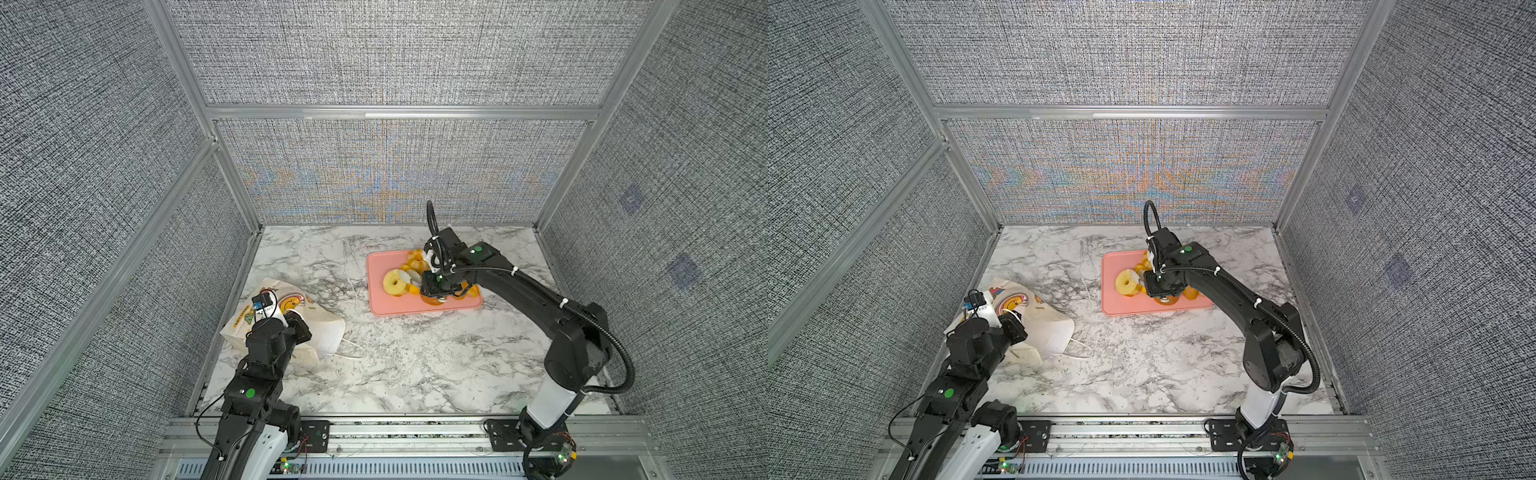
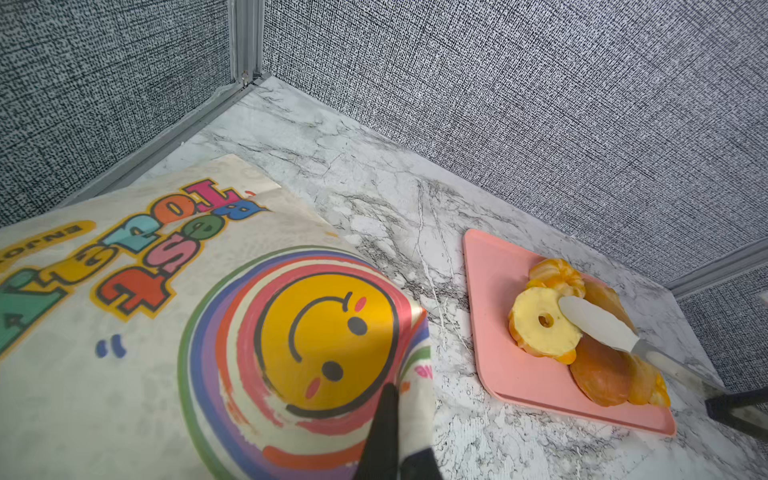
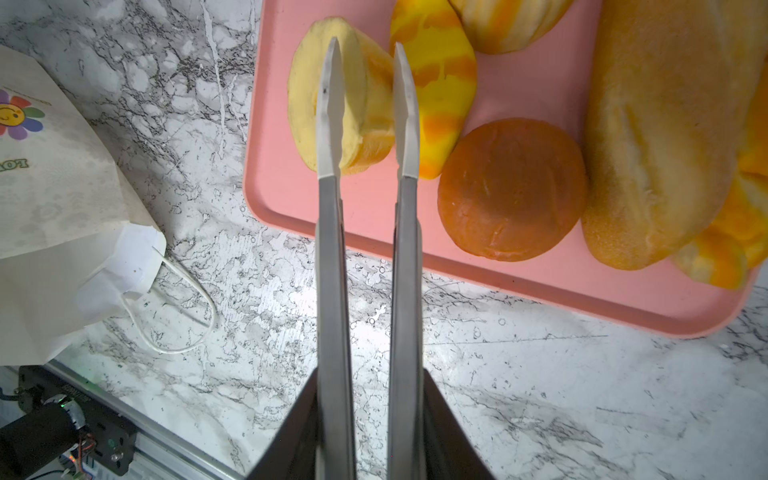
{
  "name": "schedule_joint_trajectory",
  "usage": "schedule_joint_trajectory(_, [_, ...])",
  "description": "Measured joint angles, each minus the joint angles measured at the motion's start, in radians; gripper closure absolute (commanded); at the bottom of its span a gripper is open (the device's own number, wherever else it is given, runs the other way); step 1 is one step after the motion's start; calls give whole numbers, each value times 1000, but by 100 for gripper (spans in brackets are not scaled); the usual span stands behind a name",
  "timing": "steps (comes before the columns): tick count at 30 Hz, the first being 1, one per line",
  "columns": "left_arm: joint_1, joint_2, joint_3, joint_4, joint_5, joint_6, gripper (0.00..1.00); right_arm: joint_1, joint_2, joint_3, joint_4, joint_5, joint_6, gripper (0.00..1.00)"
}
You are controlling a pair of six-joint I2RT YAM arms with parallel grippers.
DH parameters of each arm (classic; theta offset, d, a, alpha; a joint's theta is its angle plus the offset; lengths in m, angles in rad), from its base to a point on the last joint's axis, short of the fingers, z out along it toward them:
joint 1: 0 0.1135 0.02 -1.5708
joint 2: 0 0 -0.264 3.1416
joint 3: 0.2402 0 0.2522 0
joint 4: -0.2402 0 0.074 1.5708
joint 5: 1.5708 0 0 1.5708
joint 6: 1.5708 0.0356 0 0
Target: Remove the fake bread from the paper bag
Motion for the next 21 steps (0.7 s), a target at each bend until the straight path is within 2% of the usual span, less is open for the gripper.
schedule_joint_trajectory(2, [0,-1,-2,0,0,0,100,8,8,11,0,0,-4,68])
schedule_joint_trajectory(6, [0,-5,-5,0,1,0,100,19,30,27,-20,5,-14,89])
schedule_joint_trajectory(11, [0,-11,-6,0,0,0,100,50,43,71,-67,48,-18,99])
schedule_joint_trajectory(16, [0,-12,-6,0,-2,0,100,97,60,147,-109,113,-37,100])
schedule_joint_trajectory(21, [0,-19,-6,0,-4,0,100,175,100,228,-151,265,-99,100])
